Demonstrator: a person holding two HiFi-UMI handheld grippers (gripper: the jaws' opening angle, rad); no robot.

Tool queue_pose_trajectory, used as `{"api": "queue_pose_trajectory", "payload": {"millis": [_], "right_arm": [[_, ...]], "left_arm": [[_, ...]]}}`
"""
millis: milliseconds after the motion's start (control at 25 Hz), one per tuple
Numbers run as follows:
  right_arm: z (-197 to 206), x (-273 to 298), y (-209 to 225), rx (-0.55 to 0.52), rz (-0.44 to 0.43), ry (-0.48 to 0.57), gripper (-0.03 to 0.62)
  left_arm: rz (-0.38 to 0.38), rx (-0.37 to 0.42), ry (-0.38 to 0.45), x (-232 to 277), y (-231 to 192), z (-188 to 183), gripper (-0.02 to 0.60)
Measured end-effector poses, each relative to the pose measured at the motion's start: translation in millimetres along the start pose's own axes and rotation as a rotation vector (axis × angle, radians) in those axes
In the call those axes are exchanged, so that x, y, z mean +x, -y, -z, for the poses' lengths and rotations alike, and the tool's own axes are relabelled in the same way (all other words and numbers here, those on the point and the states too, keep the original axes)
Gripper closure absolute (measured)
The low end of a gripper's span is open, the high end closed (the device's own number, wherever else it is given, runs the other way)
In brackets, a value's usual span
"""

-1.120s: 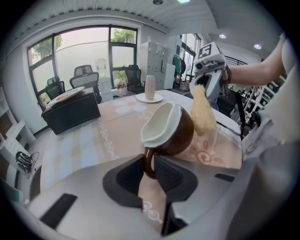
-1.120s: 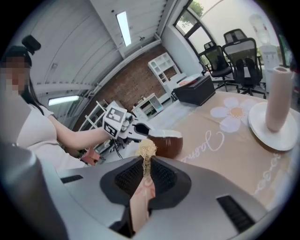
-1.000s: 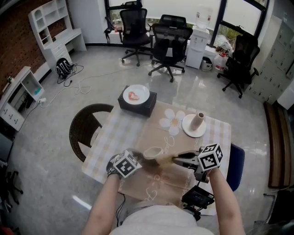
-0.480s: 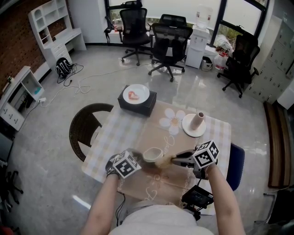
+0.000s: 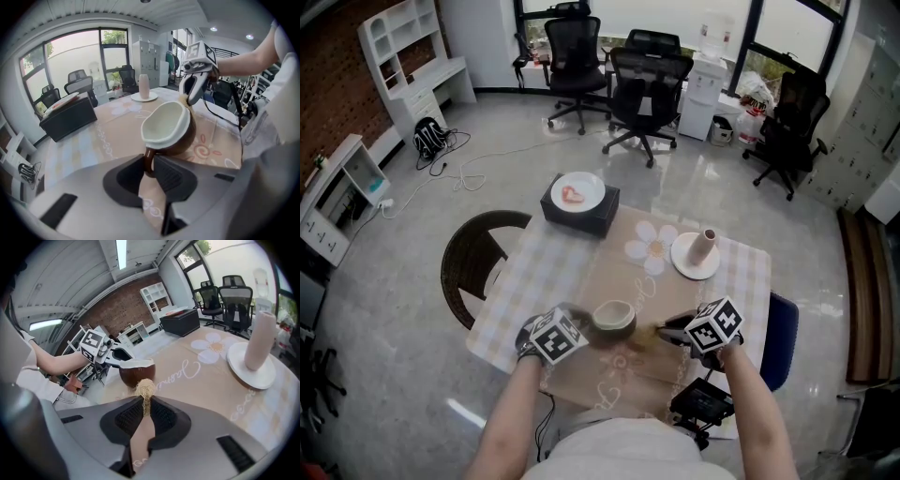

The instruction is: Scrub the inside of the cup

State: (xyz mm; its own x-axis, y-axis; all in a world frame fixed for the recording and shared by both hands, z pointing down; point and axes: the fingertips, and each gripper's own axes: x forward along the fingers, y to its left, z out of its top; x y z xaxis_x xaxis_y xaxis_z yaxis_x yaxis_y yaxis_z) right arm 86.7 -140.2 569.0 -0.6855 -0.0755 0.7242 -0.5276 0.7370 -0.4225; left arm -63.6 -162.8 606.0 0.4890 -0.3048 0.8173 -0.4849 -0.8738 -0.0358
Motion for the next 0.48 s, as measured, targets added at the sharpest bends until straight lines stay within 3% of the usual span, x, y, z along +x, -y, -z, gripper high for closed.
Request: {"api": "queue_pose_trajectory", "payload": {"millis": [280,480], "right_arm": [[-18.9,-30.1,0.4,-0.049,0.249,0.112,0.548],[-39.0,-41.6,-0.9,-0.095,0.404,0.225,0.548]], "left_arm": [[0.026,-0.052,0.012,-3.8,4.0,-4.9,0.514],[0.078,-0.182,0.115,-13.1,2.2,-23.9,0.515]]}}
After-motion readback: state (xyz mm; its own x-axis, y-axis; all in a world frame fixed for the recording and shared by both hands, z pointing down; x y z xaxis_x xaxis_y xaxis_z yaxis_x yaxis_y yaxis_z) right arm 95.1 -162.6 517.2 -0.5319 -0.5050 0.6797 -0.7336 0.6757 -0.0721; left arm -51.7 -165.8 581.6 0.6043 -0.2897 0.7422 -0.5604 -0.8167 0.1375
